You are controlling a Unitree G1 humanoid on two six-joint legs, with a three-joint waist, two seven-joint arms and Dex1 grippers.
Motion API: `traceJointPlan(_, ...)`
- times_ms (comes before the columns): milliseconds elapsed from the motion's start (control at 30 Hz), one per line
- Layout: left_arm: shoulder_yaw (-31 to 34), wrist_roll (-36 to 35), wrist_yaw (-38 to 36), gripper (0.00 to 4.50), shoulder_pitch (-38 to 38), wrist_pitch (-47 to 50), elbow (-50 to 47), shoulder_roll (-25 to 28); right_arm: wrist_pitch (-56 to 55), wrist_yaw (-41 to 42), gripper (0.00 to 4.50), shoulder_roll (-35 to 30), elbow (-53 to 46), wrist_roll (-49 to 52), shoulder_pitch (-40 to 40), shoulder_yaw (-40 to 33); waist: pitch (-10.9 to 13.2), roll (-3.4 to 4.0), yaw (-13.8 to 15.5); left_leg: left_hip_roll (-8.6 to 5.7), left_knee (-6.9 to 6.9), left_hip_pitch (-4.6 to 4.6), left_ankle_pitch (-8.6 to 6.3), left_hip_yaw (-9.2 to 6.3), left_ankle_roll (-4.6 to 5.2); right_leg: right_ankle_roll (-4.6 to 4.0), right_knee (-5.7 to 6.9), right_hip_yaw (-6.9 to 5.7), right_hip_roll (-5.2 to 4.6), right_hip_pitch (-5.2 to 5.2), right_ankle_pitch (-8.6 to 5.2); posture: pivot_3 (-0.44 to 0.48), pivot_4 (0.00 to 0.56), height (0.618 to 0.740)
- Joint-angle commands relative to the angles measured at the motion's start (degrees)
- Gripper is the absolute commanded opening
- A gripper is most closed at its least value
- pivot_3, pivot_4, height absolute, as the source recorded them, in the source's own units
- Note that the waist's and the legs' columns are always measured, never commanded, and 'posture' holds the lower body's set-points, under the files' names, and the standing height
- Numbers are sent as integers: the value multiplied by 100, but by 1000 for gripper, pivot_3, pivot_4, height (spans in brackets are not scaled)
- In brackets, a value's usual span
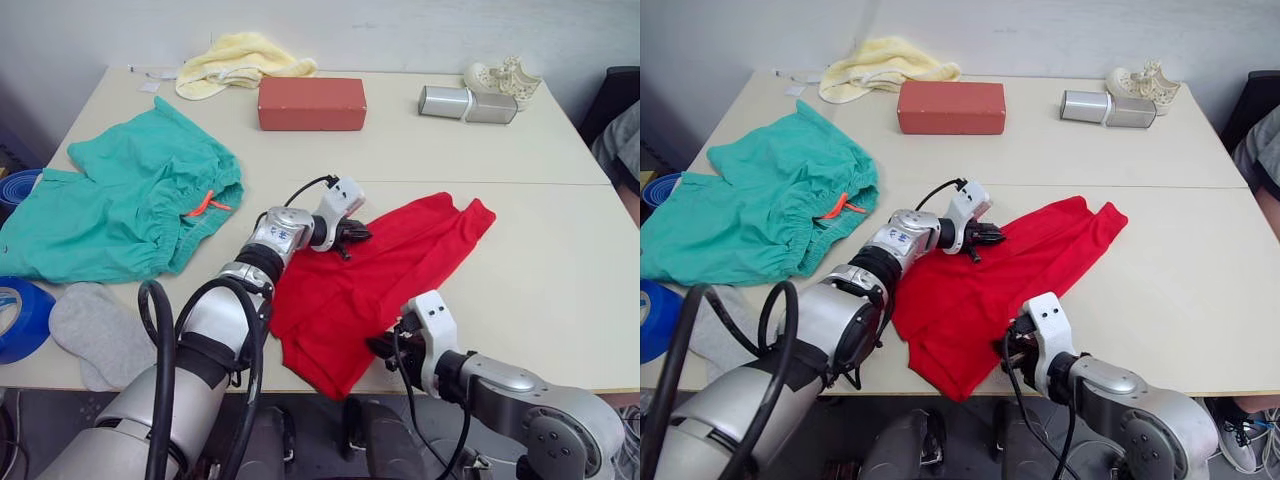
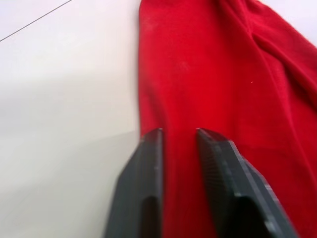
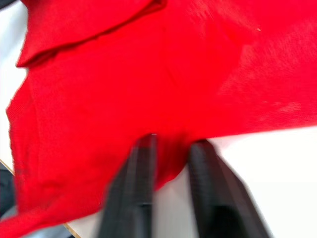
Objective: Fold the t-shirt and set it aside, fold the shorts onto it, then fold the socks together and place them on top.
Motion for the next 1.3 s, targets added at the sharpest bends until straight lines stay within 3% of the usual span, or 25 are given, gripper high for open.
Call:
traceJointPlan(33,163,-23,61,43,115,48,-26,33,58,182,0,-194,202,15,237,146,0,0,2,0,0,0,0,0,0,0,1,0,0,0,0,0,150,740)
traceJointPlan(367,750,-436,124,43,206,301,-293,109,-160,663,0,-862,361,105,-10,-372,0,0,15,-5,3,-2,0,1,2,0,1,-1,-4,0,0,0,150,740)
traceJointPlan(633,869,-671,297,43,567,593,-1041,97,-360,1063,0,-1513,660,165,-49,-705,0,-1,48,-15,11,-4,0,1,11,7,0,-2,-10,4,4,0,150,740)
traceJointPlan(767,649,-677,596,43,1303,1552,-2491,7,-641,1438,0,-2164,1041,108,-91,-1024,0,0,49,-16,16,-4,-1,1,13,10,0,-1,-11,9,6,0,150,740)
traceJointPlan(967,436,-661,1204,43,1952,2487,-3882,-131,-1101,1950,0,-2939,1633,52,-188,-1090,0,0,91,-10,33,-3,-1,0,12,11,4,3,-12,13,6,0,150,740)
traceJointPlan(1267,167,-850,1234,43,2450,2841,-5016,-135,-1903,2736,0,-3498,2495,-141,-311,-845,3,6,161,-7,44,-4,-2,1,13,11,5,4,-11,15,6,0,150,740)
traceJointPlan(1300,210,-922,1193,218,2471,2860,-5070,-102,-1903,2789,0,-3495,2492,-106,-297,-839,3,6,162,-7,45,-4,-2,2,13,11,6,4,-12,15,7,0,150,740)
